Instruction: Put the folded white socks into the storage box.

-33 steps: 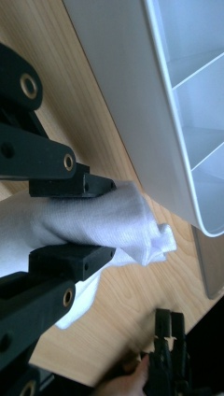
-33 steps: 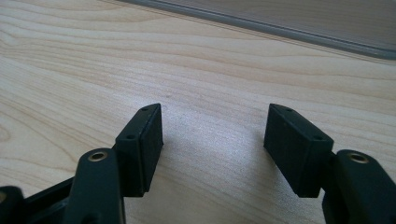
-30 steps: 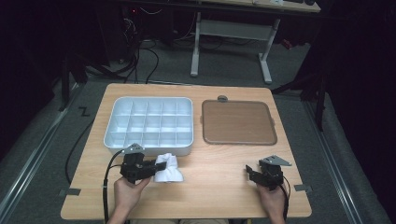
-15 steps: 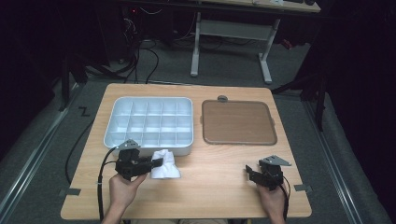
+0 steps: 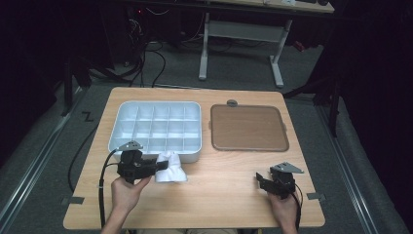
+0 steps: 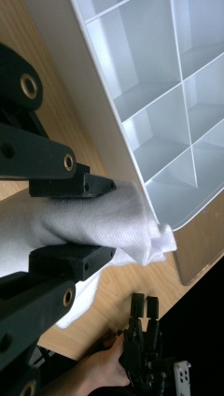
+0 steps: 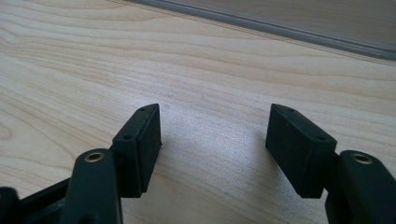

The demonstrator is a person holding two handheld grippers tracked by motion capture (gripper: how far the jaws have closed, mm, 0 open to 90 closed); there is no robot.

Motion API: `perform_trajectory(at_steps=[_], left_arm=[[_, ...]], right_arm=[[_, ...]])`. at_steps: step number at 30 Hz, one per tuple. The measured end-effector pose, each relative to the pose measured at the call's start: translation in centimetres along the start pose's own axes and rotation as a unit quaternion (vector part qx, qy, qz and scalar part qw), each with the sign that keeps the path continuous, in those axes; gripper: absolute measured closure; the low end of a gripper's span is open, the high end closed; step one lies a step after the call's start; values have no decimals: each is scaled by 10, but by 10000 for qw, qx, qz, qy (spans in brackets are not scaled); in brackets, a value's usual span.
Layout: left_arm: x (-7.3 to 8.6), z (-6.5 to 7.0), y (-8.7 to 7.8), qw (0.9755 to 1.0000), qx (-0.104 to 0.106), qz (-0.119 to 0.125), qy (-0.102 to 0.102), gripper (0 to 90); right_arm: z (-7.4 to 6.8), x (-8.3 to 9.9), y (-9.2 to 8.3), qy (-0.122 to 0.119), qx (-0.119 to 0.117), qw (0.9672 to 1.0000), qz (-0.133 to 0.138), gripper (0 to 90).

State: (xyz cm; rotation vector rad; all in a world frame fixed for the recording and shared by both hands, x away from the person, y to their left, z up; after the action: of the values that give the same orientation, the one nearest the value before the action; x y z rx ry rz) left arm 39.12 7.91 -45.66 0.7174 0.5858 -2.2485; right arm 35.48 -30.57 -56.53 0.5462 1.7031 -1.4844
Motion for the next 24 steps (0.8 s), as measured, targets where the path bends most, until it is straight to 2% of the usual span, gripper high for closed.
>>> perform_trajectory(at_steps=[2, 5, 9, 14, 18, 22, 24], left_arm=[[-2, 0, 0, 10000, -15, -1, 41, 703], [-8, 0, -1, 10000, 12, 42, -31, 703], [-16, -1, -1, 10000, -14, 70, -30, 703], [-27, 3, -1, 9999, 25, 122, -29, 703], [-36, 5, 1, 9999, 60, 133, -73, 704], [-42, 5, 6, 9999, 4, 114, -26, 703], [-47, 5, 7, 9999, 34, 122, -86, 703]], right_arm=[[0, 0, 0, -17, -8, 10000, 15, 362], [0, 0, 0, 27, -5, 10000, 2, 363], [0, 0, 0, 42, -15, 10000, -4, 363], [0, 0, 0, 40, -19, 10000, 1, 364], [0, 0, 0, 43, -21, 10000, 4, 363], [1, 0, 0, 35, -26, 10000, 16, 363], [1, 0, 0, 46, -32, 10000, 16, 363]])
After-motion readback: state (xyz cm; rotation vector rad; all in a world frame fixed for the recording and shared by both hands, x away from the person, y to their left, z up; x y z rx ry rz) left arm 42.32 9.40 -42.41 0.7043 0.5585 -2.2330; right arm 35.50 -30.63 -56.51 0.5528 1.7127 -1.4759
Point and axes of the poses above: each handheld gripper's, and its own axes: y roughly forward along the jaws, x roughly out of its underside, z roughly to its right, the point moved 5 cm from there along y, roughly forward along the jaws, and after that the axes turned 5 degrees about z, right-handed, at the moved point
